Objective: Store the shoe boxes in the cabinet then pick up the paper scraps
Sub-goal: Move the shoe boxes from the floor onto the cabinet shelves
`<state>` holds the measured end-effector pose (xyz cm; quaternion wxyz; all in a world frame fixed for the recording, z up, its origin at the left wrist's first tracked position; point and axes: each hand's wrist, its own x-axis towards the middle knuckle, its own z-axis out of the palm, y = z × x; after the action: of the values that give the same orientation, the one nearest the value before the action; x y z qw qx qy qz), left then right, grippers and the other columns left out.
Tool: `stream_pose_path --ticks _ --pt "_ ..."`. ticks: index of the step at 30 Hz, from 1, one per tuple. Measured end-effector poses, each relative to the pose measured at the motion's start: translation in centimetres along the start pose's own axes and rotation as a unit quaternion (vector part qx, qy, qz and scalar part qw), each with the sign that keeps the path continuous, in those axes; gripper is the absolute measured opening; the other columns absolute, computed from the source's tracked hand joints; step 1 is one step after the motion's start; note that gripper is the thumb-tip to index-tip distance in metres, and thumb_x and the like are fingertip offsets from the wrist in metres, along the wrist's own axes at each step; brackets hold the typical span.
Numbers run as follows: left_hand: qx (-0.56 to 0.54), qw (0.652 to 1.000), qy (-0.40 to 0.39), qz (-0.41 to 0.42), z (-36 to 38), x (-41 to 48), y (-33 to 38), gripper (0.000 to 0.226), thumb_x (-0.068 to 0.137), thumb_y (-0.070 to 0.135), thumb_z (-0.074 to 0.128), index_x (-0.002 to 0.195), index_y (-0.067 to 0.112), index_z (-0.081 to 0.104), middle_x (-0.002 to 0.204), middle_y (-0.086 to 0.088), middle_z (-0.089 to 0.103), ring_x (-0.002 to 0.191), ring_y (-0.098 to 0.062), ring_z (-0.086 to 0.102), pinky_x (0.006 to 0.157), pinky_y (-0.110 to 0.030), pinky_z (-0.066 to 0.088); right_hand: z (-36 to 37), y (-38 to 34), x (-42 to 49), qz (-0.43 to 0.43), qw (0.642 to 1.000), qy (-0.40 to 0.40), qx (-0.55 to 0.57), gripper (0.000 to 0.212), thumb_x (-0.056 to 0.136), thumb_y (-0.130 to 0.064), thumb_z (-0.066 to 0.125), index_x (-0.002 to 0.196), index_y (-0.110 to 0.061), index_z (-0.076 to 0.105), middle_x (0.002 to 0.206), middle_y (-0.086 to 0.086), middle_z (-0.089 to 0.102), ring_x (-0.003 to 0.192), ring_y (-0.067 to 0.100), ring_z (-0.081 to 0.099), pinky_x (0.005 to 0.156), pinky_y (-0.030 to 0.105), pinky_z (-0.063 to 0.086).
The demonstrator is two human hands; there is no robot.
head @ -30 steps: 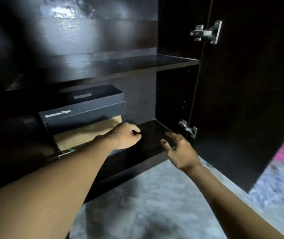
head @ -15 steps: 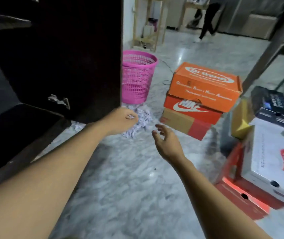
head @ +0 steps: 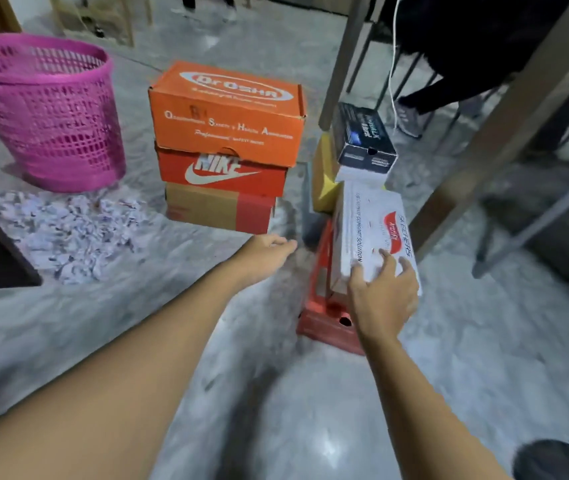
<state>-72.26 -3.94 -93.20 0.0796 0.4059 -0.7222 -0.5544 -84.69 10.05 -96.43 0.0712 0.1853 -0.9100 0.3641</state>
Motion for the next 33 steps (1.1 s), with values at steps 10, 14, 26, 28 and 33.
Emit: stream_pose_path --ticks 10,14,26,28,33 --pt "-0.113 0.991 -0.067 -0.018 11.9 8.8 -1.6 0.093 0.061 0.097 0.037 0.141 0.049 0.036 0.148 0.022 0.042 0.137 -0.009 0.037 0.116 -0.044 0.026 0.1 9.3 5.3 0.156 0.964 -0.111 0.185 0.059 0.090 -0.048 0.059 0.143 -0.025 0.046 0.121 -0.005 0.063 0.108 0.022 0.061 0.086 0.032 0.042" --pt "-0.148 0.987 -0.017 -0.056 11.9 7.5 -0.1 0.057 0.088 0.065 0.050 0.131 0.029 0.039 0.120 0.019 0.039 0.118 -0.007 0.040 0.097 -0.028 0.029 0.9 10.6 5.3 0.182 0.913 -0.150 0.332 0.022 0.092 -0.042 0.063 0.093 -0.020 0.063 0.091 -0.005 0.070 0.083 0.017 0.064 0.075 0.032 0.046" --pt "-0.136 0.989 -0.021 -0.055 6.6 4.0 -2.6 0.051 0.067 0.056 0.058 0.104 0.022 0.059 0.096 -0.002 0.068 0.085 -0.020 0.064 0.088 -0.041 0.053 1.3 8.1 2.0 0.113 0.829 -0.273 0.475 0.055 0.080 -0.044 0.064 0.133 -0.040 0.055 0.129 -0.006 0.067 0.120 0.024 0.063 0.102 0.051 0.048" --pt "-0.125 0.990 -0.028 -0.060 4.9 2.7 -2.9 0.060 0.061 0.057 0.060 0.106 0.018 0.057 0.092 -0.002 0.067 0.082 -0.020 0.064 0.087 -0.041 0.053 1.1 7.4 1.1 0.117 0.825 -0.284 0.475 0.054 0.080 -0.043 0.062 0.134 -0.039 0.055 0.127 -0.004 0.069 0.118 0.027 0.064 0.100 0.056 0.049" --pt "-0.096 0.993 -0.044 -0.050 -1.7 -1.9 -3.8 0.046 0.064 0.054 0.062 0.091 0.022 0.044 0.093 0.002 0.064 0.087 -0.020 0.062 0.078 -0.036 0.044 1.5 3.8 -1.0 0.144 0.789 -0.361 0.477 0.056 0.076 -0.044 0.061 0.131 -0.032 0.060 0.117 0.010 0.072 0.109 0.040 0.066 0.081 0.068 0.054"
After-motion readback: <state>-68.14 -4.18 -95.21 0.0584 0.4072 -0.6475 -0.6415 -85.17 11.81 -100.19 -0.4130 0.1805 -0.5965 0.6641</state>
